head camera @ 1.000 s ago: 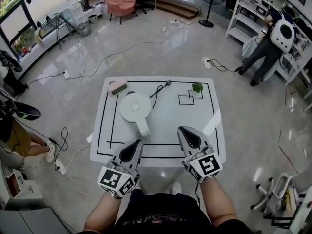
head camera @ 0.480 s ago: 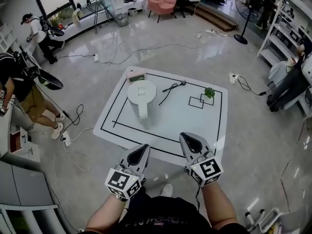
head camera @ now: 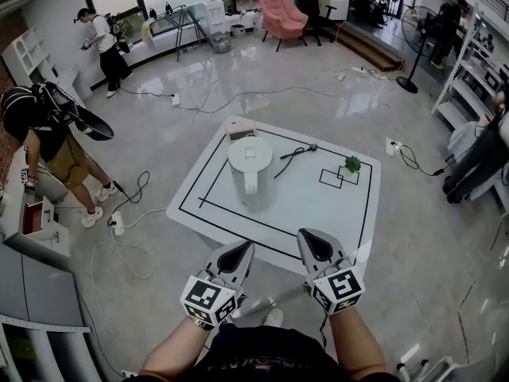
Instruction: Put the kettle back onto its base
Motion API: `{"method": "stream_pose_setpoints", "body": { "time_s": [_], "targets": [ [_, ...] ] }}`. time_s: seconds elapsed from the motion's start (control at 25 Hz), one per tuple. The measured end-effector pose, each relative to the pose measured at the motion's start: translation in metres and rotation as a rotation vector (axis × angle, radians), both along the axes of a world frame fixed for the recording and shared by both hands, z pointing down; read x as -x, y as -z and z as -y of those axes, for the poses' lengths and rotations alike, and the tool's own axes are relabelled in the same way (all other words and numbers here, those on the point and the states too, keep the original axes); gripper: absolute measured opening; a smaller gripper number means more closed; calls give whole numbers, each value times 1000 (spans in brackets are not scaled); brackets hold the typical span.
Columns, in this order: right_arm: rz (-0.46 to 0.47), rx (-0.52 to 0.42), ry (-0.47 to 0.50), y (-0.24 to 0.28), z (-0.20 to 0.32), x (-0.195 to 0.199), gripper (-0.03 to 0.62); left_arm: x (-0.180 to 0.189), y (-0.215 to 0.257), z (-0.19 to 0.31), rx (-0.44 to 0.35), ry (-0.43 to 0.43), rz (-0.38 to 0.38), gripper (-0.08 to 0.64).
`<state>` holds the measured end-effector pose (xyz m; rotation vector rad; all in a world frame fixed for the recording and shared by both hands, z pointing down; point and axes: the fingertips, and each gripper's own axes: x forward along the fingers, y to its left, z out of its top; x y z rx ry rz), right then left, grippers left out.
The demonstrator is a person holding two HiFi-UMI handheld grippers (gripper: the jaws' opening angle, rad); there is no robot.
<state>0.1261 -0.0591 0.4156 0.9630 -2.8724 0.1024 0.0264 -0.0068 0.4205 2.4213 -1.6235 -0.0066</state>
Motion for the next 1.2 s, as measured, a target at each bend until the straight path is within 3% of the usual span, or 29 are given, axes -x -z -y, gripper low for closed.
{"method": "stream_pose_setpoints", "body": {
  "time_s": [1.2],
  "targets": [
    [11, 4, 20, -8, -10, -9, 1, -19, 3, 2, -24, -2, 1, 5]
  ]
}}
